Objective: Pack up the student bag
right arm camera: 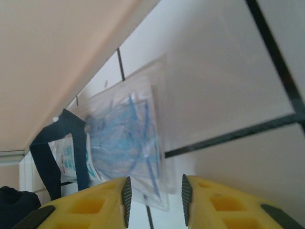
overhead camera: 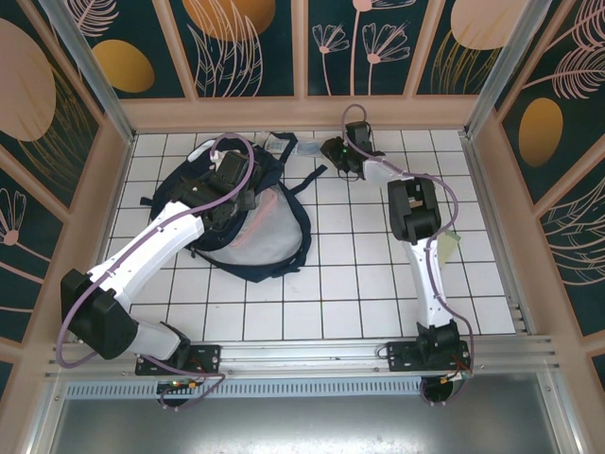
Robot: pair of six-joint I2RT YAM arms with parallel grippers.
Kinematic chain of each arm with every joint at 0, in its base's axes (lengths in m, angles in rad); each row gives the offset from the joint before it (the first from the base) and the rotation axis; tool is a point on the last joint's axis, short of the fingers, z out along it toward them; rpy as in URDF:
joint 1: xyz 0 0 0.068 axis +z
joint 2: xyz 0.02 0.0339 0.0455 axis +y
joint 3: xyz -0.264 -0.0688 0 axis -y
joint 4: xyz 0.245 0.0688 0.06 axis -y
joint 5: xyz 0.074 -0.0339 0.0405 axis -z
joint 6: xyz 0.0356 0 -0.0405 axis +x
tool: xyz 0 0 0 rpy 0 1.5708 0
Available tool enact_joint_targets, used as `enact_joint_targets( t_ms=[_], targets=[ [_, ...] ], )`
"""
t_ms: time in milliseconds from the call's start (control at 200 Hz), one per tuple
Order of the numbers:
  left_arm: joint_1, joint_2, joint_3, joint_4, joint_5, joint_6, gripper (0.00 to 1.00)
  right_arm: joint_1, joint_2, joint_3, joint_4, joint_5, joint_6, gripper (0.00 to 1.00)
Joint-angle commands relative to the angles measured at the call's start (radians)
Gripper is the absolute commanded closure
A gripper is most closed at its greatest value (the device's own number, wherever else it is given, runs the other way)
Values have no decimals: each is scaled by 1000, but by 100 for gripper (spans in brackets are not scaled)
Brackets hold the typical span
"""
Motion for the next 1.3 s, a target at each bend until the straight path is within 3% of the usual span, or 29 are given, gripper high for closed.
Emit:
enact_joint_targets(
  t_ms=[0, 275, 420, 615, 1296],
  targets=[
    [24, -14, -2, 14, -64, -32, 100, 30, 72, 64, -65, -32, 23, 64],
    [24, -19, -6, 12, -63, -32, 100, 52, 119, 128, -61, -65, 36, 66],
    [24, -21, -9, 12, -64, -32, 100, 52, 127, 141, -60, -73, 39, 73],
    [24, -22, -13, 14, -65, -34, 100, 53, 108, 132, -77, -45, 8, 100],
    [27, -37, -26, 17, -74, -35, 100, 92, -236, -288, 31, -13, -179, 100]
  ],
)
